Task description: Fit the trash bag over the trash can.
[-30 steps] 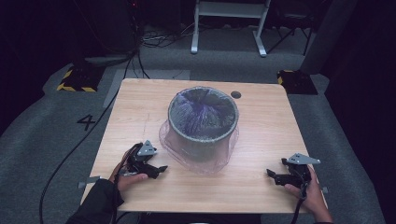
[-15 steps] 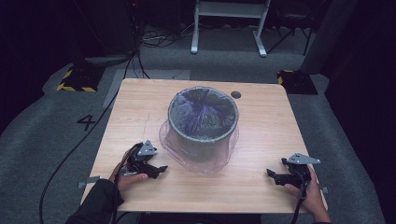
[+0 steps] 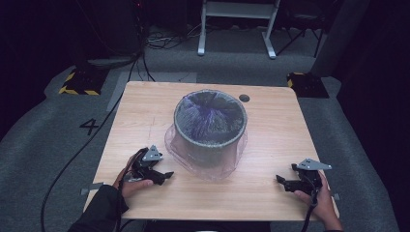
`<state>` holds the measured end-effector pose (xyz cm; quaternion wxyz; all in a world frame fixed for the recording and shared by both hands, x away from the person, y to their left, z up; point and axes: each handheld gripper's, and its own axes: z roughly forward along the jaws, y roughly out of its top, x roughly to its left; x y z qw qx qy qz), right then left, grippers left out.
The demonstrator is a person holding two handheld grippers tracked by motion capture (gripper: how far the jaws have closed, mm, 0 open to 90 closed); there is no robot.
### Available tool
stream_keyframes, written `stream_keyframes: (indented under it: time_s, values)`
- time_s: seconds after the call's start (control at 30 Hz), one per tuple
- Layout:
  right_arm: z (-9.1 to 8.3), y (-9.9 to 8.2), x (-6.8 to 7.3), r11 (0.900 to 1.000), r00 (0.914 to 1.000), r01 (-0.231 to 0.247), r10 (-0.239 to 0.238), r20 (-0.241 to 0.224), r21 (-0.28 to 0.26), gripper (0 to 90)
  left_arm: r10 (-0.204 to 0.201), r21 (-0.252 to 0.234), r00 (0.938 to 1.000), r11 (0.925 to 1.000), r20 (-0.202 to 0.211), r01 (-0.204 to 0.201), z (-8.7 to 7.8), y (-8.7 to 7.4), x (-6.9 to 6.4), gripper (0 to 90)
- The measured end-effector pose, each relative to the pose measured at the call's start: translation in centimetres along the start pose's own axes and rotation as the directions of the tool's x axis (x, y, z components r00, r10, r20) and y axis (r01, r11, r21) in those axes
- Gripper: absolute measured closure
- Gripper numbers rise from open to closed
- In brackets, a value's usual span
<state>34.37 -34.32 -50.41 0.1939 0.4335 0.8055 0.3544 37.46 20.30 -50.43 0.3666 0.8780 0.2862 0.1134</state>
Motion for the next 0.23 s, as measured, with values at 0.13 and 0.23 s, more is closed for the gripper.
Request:
stream_keyframes:
  time_s: [0.13,0.23]
  values:
    - [0.0,0.0,0.0,1.0,1.0,0.0,0.0,-0.001,0.0,14.8,0.0,0.0,1.0,1.0,0.0,0.0,0.0,0.0,0.0,12.9]
    - [0.0,0.0,0.0,1.0,1.0,0.0,0.0,-0.001,0.0,14.8,-0.001,0.0,1.0,1.0,0.001,0.001,0.02,0.01,0.01,12.8]
